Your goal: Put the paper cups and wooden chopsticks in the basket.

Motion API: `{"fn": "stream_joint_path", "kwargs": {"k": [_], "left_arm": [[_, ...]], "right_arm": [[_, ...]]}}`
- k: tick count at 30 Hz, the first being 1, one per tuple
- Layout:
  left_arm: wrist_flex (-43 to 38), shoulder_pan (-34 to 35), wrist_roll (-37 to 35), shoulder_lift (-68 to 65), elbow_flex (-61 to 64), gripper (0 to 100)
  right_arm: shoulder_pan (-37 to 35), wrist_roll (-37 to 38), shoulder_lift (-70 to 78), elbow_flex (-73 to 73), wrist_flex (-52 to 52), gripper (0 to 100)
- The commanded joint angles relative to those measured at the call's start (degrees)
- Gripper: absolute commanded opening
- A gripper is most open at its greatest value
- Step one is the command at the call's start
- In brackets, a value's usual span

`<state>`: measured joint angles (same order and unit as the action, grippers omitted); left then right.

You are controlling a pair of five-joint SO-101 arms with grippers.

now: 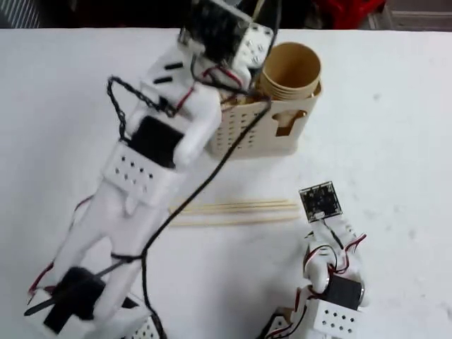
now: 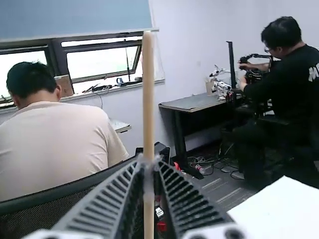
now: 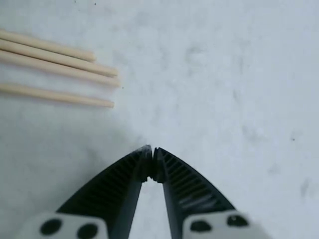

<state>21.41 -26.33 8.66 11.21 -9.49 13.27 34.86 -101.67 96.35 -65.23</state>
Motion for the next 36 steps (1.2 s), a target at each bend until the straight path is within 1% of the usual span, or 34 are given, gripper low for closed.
{"fn": "stream_joint_path", "kwargs": {"k": [1, 7, 9, 13, 21, 24, 26, 29, 34, 36], "left_arm": [[5.10, 3.38, -4.13, -5.05, -12.40, 2], [12.57, 6.02, -7.47, -9.71, -20.84, 2], [13.98, 6.55, -8.62, -10.51, -22.07, 4], [15.30, 6.81, -11.60, -10.77, -22.51, 10], [15.65, 6.37, -11.52, -10.86, -22.15, 10], [18.20, 6.37, -11.52, -10.77, -22.15, 10], [22.42, 6.20, -11.43, -10.59, -22.07, 10], [32.09, 5.05, -11.43, -10.51, -22.24, 10], [54.86, 1.36, -11.25, -10.95, -22.07, 10], [62.33, -1.19, -9.14, -11.12, -21.63, 10]], "right_arm": [[0.13, -0.09, 0.31, 0.53, 0.57, 1.8], [0.13, -0.09, 0.31, 0.53, 0.57, 1.8], [0.13, -0.09, 0.31, 0.53, 0.57, 1.8], [0.13, -0.09, 0.31, 0.53, 0.57, 1.8], [0.13, -0.09, 0.31, 0.53, 0.57, 1.8], [0.13, -0.09, 0.31, 0.53, 0.57, 1.8], [0.13, -0.09, 0.31, 0.53, 0.57, 1.8], [0.13, -0.09, 0.31, 0.53, 0.57, 1.8], [0.13, -0.09, 0.31, 0.53, 0.57, 1.8], [0.13, -0.09, 0.31, 0.53, 0.57, 1.8]]}}
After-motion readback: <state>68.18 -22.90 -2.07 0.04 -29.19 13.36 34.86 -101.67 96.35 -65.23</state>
